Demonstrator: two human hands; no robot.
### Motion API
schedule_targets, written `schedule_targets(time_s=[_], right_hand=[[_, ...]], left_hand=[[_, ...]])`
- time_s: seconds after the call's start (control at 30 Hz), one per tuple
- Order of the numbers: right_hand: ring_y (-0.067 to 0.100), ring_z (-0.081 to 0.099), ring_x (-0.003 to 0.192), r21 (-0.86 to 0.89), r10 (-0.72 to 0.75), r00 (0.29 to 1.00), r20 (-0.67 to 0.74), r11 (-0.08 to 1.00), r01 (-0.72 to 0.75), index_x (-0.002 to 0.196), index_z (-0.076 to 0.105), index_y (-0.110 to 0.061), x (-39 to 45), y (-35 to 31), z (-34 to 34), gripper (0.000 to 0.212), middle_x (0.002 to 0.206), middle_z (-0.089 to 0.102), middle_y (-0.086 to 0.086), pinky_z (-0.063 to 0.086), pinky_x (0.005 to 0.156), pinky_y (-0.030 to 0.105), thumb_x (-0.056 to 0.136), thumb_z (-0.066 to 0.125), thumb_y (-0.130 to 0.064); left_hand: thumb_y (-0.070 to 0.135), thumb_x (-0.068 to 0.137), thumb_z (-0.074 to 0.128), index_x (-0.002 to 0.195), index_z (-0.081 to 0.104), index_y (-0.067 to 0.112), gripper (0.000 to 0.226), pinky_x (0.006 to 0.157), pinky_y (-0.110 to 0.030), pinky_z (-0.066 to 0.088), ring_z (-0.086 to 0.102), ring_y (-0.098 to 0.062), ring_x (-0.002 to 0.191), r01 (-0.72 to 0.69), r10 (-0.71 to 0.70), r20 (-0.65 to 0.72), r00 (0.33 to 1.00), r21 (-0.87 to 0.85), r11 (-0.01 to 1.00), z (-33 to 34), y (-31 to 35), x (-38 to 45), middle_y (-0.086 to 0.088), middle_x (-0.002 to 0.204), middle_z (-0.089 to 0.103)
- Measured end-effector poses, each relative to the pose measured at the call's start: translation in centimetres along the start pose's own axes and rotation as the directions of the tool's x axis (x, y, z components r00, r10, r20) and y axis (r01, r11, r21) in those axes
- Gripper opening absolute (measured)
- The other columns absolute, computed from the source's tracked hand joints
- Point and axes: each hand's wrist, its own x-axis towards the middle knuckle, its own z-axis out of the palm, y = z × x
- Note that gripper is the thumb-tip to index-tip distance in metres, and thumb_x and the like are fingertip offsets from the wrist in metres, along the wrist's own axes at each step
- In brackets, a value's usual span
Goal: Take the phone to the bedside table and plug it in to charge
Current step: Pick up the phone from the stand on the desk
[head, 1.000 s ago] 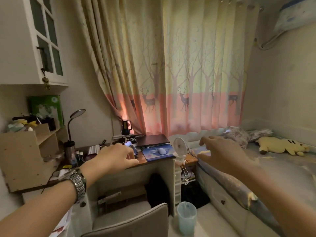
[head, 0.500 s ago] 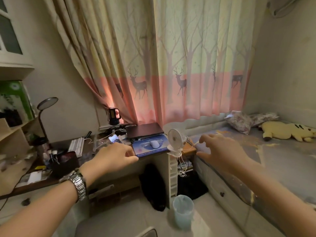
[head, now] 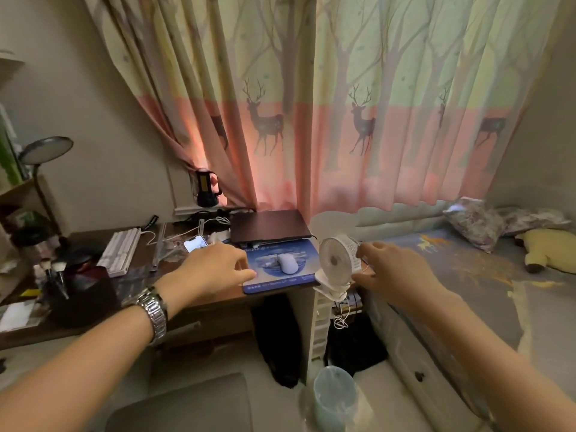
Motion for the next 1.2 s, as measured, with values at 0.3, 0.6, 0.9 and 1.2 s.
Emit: schedule_targets(time_s=[0.3, 0.6, 0.9, 1.2], right_hand=[[0.023, 0.057, 0.106, 0.134, -0.210, 0.977, 0.036, 0.970, 0.203, 0.116, 0.052, -0.026, 11.2, 2.0, 9.4, 0.038, 0.113, 0.062, -0.003, 0.036, 0.074, 0.031, 0.085, 0.055, -0.048], [0.026, 0.056, 0.108, 0.208, -0.434, 0.898, 0.080, 0.888, 0.410, 0.114, 0.051, -0.021, 21.2, 1.1, 16.4, 0.035, 0.113, 0.061, 0.001, 0.042, 0.080, 0.034, 0.088, 0.053, -0.045], [0.029, 0.054, 0.109, 0.450, -0.525, 0.846, 0.095, 0.781, 0.433, 0.115, 0.050, -0.017, 26.4, -9.3, 22.3, 0.045, 0.112, 0.059, 0.005, 0.044, 0.079, 0.038, 0.085, 0.057, -0.049], [0.032, 0.050, 0.115, 0.633, -0.427, 0.868, 0.254, 0.751, 0.185, 0.131, 0.033, -0.016, 30.9, -21.4, 30.5, 0.077, 0.129, 0.047, 0.006, 0.048, 0.082, 0.042, 0.072, 0.069, -0.050]], left_hand=[[0.058, 0.084, 0.049, 0.096, 0.064, 0.032, 0.033, 0.067, -0.031, 0.039, 0.060, -0.018, 0.096, 0.158, -0.160, 0.107, 0.981, 0.020, 0.987, 7.0, -0.3, 8.9, 0.005, 0.109, 0.067], [0.060, 0.083, 0.049, 0.097, 0.065, 0.033, 0.034, 0.069, -0.032, 0.039, 0.060, -0.017, 0.093, 0.466, -0.464, 0.114, 0.879, 0.008, 0.885, 9.6, -2.7, 10.9, 0.007, 0.103, 0.067], [0.058, 0.083, 0.053, 0.094, 0.065, 0.032, 0.031, 0.081, -0.041, 0.054, 0.062, -0.013, 0.089, 0.712, -0.705, 0.104, 0.701, -0.060, 0.699, 10.8, -10.3, 8.4, 0.009, 0.097, 0.066], [0.062, 0.081, 0.050, 0.093, 0.065, 0.034, 0.034, 0.080, -0.035, 0.053, 0.063, -0.012, 0.089, 0.718, -0.701, 0.153, 0.696, -0.152, 0.680, 15.2, -21.5, 12.4, 0.014, 0.097, 0.067]])
